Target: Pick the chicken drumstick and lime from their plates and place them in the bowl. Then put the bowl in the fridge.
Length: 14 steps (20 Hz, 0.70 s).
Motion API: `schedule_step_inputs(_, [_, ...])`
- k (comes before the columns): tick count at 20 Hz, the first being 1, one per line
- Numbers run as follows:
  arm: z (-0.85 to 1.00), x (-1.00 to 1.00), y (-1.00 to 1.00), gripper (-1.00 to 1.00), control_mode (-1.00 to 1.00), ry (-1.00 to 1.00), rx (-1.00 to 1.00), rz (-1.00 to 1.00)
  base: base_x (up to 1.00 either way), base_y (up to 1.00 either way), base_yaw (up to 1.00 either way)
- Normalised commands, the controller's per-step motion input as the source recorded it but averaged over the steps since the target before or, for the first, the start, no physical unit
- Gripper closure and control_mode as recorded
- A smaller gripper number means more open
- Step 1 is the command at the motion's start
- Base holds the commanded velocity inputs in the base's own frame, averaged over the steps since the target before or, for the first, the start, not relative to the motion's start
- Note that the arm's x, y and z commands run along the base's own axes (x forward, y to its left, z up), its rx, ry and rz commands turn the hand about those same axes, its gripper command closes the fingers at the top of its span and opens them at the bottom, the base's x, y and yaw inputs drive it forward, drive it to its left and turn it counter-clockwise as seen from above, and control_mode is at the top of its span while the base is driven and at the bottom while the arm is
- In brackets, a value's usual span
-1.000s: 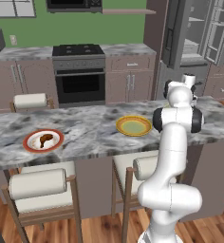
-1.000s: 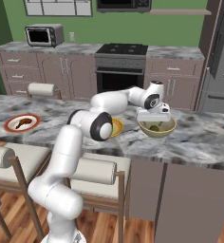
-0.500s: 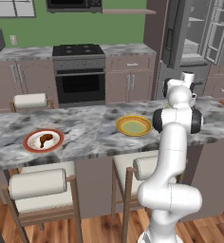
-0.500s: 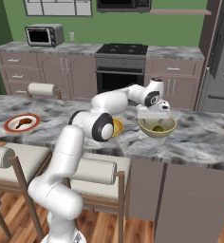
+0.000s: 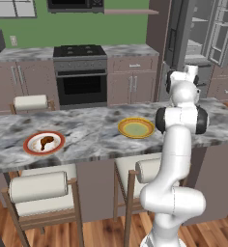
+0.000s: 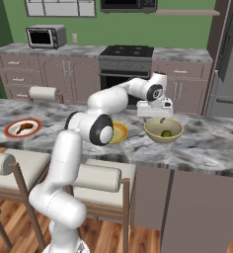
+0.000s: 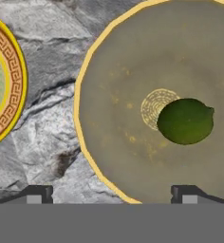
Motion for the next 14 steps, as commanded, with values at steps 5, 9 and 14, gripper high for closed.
schedule_step_inputs(5, [0.0, -0.53, 0.73, -1.0, -1.0, 0.0, -0.08, 0.0, 0.0, 0.0, 0.0])
schedule_step_inputs(9, [-0.01, -0.44, 0.78, -1.0, -1.0, 0.0, -0.07, 0.0, 0.0, 0.0, 0.0])
schedule_step_inputs(14, [0.0, -0.42, 0.78, -1.0, -1.0, 0.0, -0.04, -0.01, 0.0, 0.0, 0.0])
